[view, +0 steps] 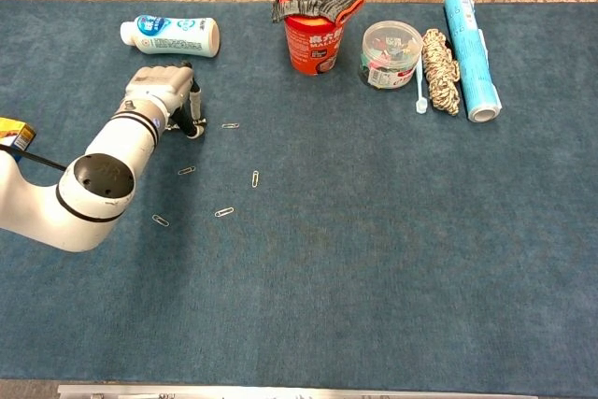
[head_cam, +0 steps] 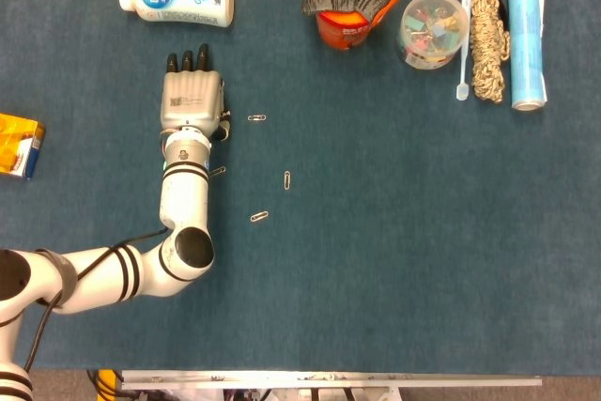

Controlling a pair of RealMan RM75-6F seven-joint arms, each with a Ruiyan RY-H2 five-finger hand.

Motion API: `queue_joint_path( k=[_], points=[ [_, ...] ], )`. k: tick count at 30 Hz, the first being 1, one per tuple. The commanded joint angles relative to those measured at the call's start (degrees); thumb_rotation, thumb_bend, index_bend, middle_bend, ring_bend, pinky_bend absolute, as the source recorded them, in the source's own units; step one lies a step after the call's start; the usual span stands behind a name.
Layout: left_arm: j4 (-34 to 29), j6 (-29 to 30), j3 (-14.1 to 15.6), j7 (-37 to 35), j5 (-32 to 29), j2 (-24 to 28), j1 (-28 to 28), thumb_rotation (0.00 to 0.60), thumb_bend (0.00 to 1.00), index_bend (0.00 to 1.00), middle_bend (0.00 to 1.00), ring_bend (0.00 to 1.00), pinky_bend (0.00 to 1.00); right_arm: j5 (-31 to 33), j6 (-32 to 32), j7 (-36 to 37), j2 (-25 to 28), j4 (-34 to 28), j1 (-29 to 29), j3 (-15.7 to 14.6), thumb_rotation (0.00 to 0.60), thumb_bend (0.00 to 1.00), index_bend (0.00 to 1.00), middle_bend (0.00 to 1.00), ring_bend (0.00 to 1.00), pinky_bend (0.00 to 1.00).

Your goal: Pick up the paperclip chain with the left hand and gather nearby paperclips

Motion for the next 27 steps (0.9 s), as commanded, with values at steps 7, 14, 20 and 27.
queue_joint_path(
  k=[7, 14, 20, 27],
  points=[
    [0.08, 0.2, -0.22, 0.4, -0.32, -0.15, -0.07, 0.6, 0.29, 0.52, 0.0, 0.0, 0.0, -0.03, 0.06, -0.02, 0.03, -0.04, -0.03, -0.02, 0.6, 0.0, 0.24, 0.23, 0.24, 0.55],
    [0.47, 0.12, -0.11, 0.79, -0.58, -0.26, 0.02, 0.6, 0.32, 0.52, 0.0, 0.0, 0.0, 0.03, 0.07, -0.01, 0.05, -0.05, -0.04, 0.0, 0.6, 0.0, 0.24, 0.23, 0.24, 0.55],
    [0.52, 0.19, -0.19, 0.61, -0.45, -0.11, 0.26, 0.6, 0.36, 0.53, 0.0, 0.0, 0.0, 0.03, 0.04, -0.03, 0.04, -0.08, -0.03, 0.0, 0.6, 0.0, 0.24, 0.23, 0.24, 0.55],
    [-1.7, 0.99, 0.15, -0.24, 1.01, 0.77, 0.97, 0.6, 0.36, 0.53, 0.0, 0.0, 0.0, 0.03, -0.03, -0.12, -0.04, -0.01, 0.02, -0.02, 0.6, 0.0, 0.24, 0.23, 0.24, 0.55]
  ],
)
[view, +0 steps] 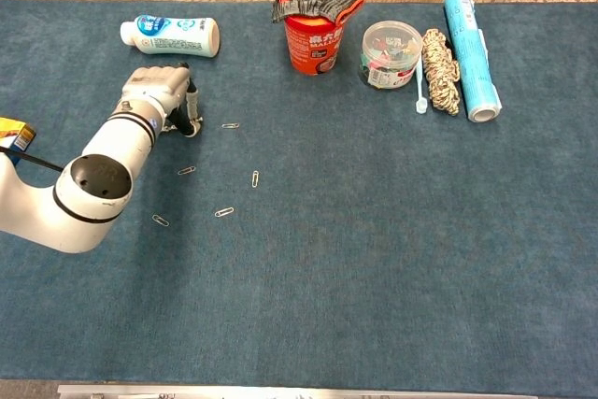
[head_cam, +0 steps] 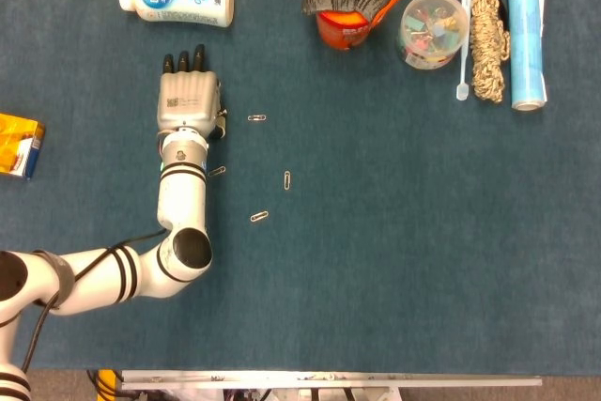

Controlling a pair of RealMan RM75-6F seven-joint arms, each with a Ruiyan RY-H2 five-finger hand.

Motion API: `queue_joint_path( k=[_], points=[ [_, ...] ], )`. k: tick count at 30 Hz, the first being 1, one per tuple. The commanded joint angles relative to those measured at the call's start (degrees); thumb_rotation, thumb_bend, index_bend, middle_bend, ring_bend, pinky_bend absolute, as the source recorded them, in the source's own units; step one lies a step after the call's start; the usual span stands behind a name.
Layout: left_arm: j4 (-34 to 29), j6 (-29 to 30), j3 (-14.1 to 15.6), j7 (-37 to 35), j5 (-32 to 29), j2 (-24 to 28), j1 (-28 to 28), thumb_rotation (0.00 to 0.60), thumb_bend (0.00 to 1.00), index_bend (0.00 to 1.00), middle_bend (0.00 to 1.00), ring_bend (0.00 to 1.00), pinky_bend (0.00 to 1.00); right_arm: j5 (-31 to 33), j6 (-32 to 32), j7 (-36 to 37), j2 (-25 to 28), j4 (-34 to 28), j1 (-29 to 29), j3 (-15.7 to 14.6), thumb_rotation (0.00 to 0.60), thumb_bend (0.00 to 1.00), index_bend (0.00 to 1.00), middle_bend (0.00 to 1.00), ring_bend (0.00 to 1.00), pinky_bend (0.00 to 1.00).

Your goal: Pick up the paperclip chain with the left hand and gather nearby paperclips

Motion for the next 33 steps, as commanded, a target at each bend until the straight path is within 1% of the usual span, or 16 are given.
queue_joint_path(
  k=[1, 7, 19, 33],
  points=[
    [-1.88, 0.8, 0.38, -0.75, 1.35, 0.74, 0.58, 0.6, 0.36, 0.53, 0.0, 0.0, 0.0, -0.05, -0.04, 0.0, -0.01, 0.0, 0.01, -0.03, 0.6, 0.0, 0.24, 0.23, 0.24, 0.55],
    [-7.08, 2.8, 1.2, -2.69, 4.73, 2.85, 2.0, 0.6, 0.36, 0.54, 0.0, 0.0, 0.0, -0.28, 0.1, -0.2, -0.05, -0.18, -0.01, -0.12, 0.6, 0.0, 0.24, 0.23, 0.24, 0.55],
    [-15.02, 5.77, 2.31, -6.23, 9.79, 6.79, 4.57, 0.6, 0.37, 0.54, 0.0, 0.0, 0.0, -0.15, -0.01, -0.56, -0.24, -0.21, 0.07, -0.13, 0.6, 0.0, 0.24, 0.23, 0.24, 0.55],
    [-18.05, 6.63, 2.3, -7.79, 11.69, 8.04, 5.0, 0.6, 0.38, 0.54, 0.0, 0.0, 0.0, -0.09, -0.06, -0.6, -0.26, -0.23, 0.11, -0.13, 0.6, 0.0, 0.24, 0.23, 0.24, 0.55]
  ],
)
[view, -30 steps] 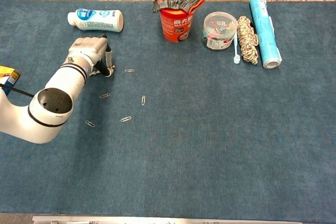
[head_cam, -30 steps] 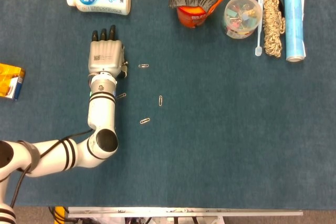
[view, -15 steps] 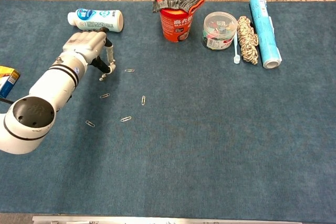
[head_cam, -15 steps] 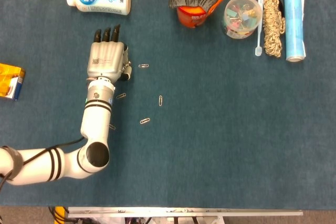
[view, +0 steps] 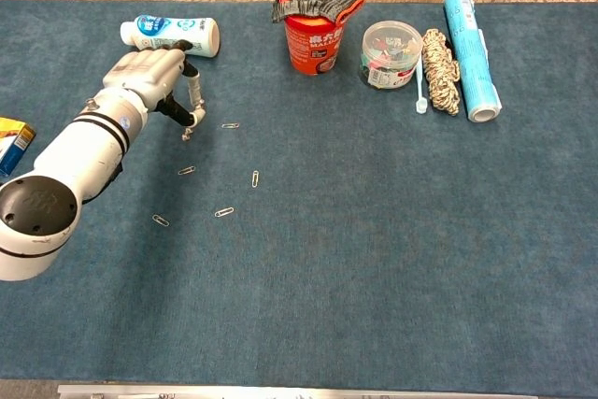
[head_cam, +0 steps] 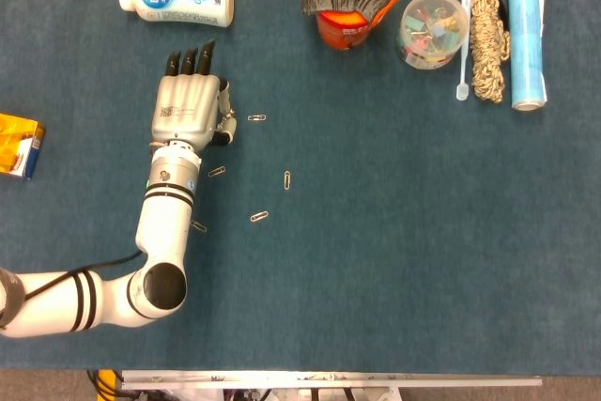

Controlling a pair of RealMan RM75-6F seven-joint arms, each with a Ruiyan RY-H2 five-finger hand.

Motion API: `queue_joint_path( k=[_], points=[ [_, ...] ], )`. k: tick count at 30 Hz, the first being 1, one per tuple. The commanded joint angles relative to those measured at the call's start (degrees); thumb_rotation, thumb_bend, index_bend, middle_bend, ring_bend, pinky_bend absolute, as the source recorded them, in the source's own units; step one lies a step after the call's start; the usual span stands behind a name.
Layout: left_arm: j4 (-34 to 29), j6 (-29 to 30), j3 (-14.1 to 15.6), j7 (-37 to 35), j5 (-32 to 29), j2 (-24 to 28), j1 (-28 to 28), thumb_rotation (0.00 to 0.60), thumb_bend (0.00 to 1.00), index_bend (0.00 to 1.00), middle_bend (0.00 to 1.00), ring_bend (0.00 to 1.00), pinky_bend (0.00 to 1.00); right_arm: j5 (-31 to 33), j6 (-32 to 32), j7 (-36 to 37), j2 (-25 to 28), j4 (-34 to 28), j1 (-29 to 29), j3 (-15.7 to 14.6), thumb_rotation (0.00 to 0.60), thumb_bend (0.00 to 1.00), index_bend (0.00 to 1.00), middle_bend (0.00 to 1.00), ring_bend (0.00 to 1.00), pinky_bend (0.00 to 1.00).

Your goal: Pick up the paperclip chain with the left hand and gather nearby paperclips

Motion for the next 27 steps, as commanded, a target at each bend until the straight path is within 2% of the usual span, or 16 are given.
queue_joint_path(
  k=[1, 12, 19, 27],
  points=[
    [-0.45, 0.17, 0.0, -0.49, 0.64, -0.09, -0.02, 0.6, 0.38, 0.54, 0.0, 0.0, 0.0, 0.0, 0.05, 0.03, 0.05, -0.05, -0.02, 0.01, 0.6, 0.0, 0.24, 0.23, 0.24, 0.55],
    [0.02, -0.04, -1.85, -0.54, 1.18, -2.38, -2.21, 0.6, 0.38, 0.54, 0.0, 0.0, 0.0, -0.42, 1.11, 0.47, 0.53, -0.39, -0.47, 0.14, 0.6, 0.0, 0.24, 0.23, 0.24, 0.55],
    [2.98, -1.21, -3.57, 0.19, -1.18, -4.25, -4.13, 0.6, 0.38, 0.54, 0.0, 0.0, 0.0, -0.63, 1.64, 0.87, 0.87, -0.62, -0.74, 0.22, 0.6, 0.0, 0.24, 0.23, 0.24, 0.55],
    [6.66, -2.85, -4.13, 1.2, -3.15, -5.63, -5.82, 0.6, 0.38, 0.54, 0.0, 0.0, 0.0, -0.73, 1.56, 0.68, 0.82, -0.65, -0.74, 0.13, 0.6, 0.0, 0.24, 0.23, 0.24, 0.55]
  ],
)
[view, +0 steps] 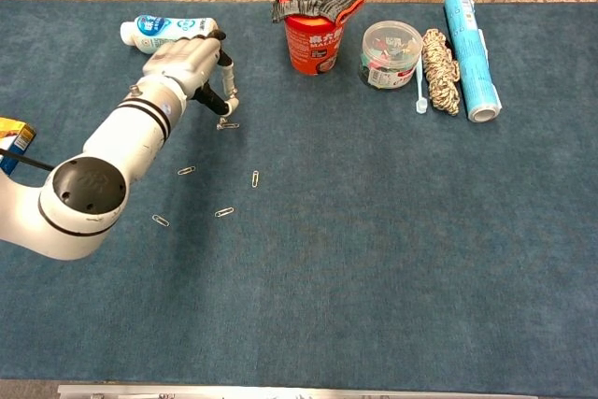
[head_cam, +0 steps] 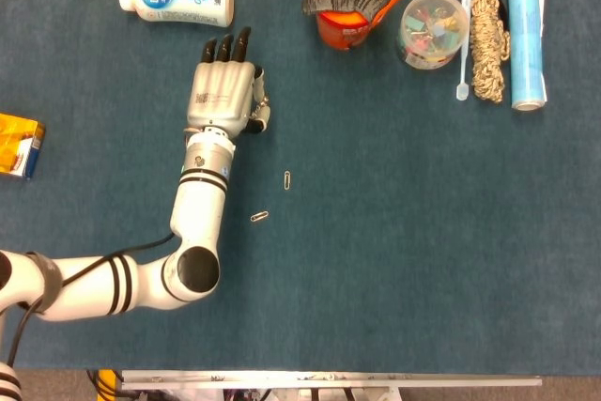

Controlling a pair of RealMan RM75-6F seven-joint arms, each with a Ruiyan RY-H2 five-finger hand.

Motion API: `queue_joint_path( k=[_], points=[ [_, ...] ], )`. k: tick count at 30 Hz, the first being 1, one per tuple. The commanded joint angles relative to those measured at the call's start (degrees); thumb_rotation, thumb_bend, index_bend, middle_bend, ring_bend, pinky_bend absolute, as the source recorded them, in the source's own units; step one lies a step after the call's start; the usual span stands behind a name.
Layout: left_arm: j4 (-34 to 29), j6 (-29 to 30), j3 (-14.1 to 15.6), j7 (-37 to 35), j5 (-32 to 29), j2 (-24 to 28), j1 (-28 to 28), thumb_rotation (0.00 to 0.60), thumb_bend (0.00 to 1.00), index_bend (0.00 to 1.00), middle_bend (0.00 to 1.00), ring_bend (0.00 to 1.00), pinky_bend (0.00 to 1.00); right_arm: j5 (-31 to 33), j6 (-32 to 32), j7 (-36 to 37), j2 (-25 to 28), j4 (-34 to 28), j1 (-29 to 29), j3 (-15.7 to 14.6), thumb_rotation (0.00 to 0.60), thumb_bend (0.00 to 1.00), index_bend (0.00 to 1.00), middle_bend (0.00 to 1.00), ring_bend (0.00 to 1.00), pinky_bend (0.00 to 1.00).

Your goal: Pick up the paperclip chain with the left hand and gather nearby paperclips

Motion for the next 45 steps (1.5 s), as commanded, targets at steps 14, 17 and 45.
queue_joint_path(
  k=[14, 17, 45],
  points=[
    [3.61, -1.71, -0.67, 0.48, -2.01, -1.48, -1.88, 0.6, 0.38, 0.54, 0.0, 0.0, 0.0, -0.04, -0.49, -0.65, -0.36, -0.01, 0.22, -0.22, 0.6, 0.0, 0.24, 0.23, 0.24, 0.55],
    [3.45, -1.44, -0.46, 0.49, -1.85, -1.5, -1.89, 0.6, 0.38, 0.54, 0.0, 0.0, 0.0, 0.01, -0.53, -0.63, -0.36, 0.0, 0.23, -0.21, 0.6, 0.0, 0.24, 0.23, 0.24, 0.55],
    [-23.05, 8.89, 7.33, -6.91, 11.79, 13.22, 9.1, 0.6, 0.38, 0.54, 0.0, 0.0, 0.0, -0.95, -0.26, -1.7, -0.78, -0.66, 0.27, -0.63, 0.6, 0.0, 0.24, 0.23, 0.24, 0.55]
  ],
)
